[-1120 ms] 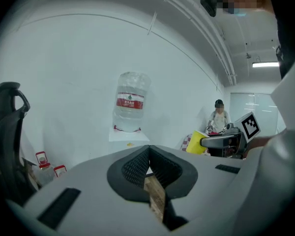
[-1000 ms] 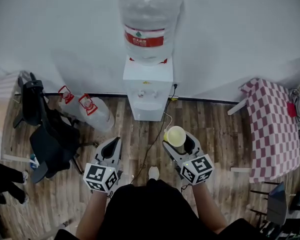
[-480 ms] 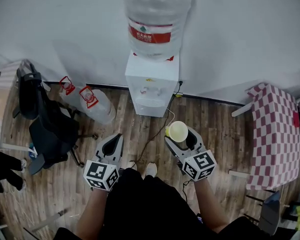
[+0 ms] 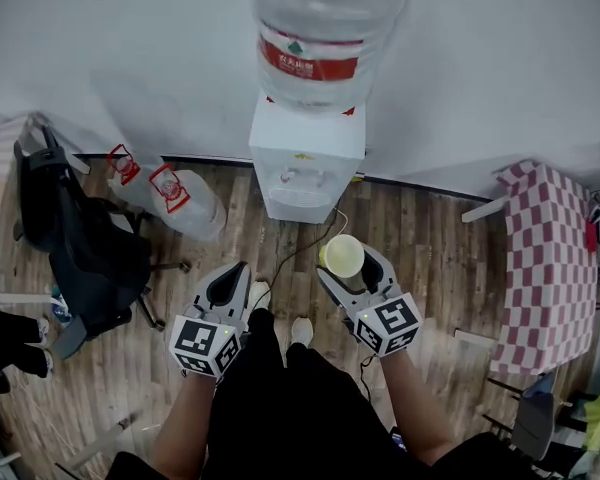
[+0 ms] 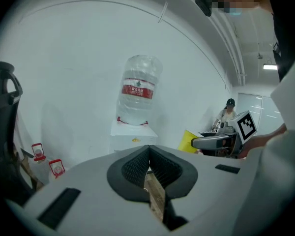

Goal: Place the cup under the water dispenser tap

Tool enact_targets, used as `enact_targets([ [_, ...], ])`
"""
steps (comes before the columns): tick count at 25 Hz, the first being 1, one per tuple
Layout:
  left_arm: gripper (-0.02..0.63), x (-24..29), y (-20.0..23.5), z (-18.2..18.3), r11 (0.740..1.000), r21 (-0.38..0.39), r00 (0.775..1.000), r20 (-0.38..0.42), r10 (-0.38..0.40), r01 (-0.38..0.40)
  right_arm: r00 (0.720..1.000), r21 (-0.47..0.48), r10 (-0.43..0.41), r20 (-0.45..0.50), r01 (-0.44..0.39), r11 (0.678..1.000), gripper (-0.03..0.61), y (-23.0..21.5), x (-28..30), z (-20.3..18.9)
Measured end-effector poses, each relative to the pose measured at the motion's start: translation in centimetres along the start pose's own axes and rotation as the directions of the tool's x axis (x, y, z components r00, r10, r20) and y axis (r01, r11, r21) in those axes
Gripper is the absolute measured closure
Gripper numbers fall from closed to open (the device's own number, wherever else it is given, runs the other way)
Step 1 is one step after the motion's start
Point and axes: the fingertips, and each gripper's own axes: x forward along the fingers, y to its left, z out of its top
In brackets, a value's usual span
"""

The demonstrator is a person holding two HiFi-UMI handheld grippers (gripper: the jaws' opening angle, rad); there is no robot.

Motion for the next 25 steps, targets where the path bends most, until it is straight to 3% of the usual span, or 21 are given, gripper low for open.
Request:
enact_targets([
  [10,0.598,5.6,4.8,-1.4,0.999,-0.003,0.997,-0.061,-0.054,0.054,0.996,-0.002,-0.072,-0.044,0.072,0.997,0.244,-3.0,8.7,-3.0],
  [25,0.600,14.7,10.6,-10.0,0.996,-0.058,0.990,-0.115,-0.079,0.073,0.977,0.007,-0.176,-0.123,0.178,0.984,0.244,-10.6,18.6,-15.0],
])
